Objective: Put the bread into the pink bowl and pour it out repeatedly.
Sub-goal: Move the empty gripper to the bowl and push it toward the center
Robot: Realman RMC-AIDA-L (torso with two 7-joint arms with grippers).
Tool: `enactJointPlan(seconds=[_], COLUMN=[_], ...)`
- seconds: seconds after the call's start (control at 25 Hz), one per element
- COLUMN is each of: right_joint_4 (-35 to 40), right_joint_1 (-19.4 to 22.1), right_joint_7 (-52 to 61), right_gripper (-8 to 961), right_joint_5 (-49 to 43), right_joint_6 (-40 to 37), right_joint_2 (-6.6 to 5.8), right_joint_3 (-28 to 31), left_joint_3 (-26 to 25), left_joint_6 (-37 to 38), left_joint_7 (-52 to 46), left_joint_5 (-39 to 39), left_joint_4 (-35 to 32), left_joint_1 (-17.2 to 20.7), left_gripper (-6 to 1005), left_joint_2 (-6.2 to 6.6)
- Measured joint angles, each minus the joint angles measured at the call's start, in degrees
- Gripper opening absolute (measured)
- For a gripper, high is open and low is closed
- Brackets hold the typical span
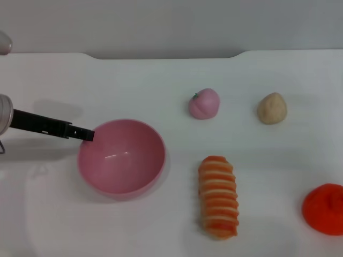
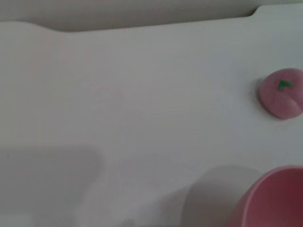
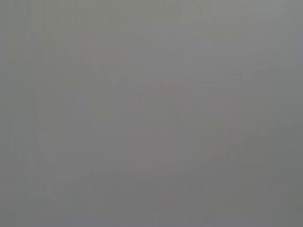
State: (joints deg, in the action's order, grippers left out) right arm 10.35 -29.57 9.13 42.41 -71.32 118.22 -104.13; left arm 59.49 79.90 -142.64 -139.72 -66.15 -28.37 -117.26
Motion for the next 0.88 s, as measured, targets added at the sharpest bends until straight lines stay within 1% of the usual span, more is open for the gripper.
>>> enactJointPlan(seconds=[0.32, 0.52, 0.88], right_joint_4=[0.6, 0.6, 0.6], right_joint_1=[0.0, 0.0, 0.0], right_joint_7=[-0.1, -0.3, -0.4], right_gripper=[521, 521, 521], right_joint_5=[-0.1, -0.1, -0.1], right_joint_6=[-0.3, -0.3, -0.3], right_joint_2=[0.08, 0.08, 0.09], right_joint_3=[0.0, 0.0, 0.0], left_joint_3=[0.0, 0.5, 0.9], left_joint_6=[-1.0, -0.9, -0.4], left_joint_7=[1.4, 2.1, 2.7], left_joint_5=[-0.2, 0.0, 0.3], left_joint_4=[3.2, 3.9, 6.4], left_joint_1=[-0.1, -0.3, -1.5], left_gripper=[772, 771, 770], left_joint_2=[-0.09, -0.26, -0.43])
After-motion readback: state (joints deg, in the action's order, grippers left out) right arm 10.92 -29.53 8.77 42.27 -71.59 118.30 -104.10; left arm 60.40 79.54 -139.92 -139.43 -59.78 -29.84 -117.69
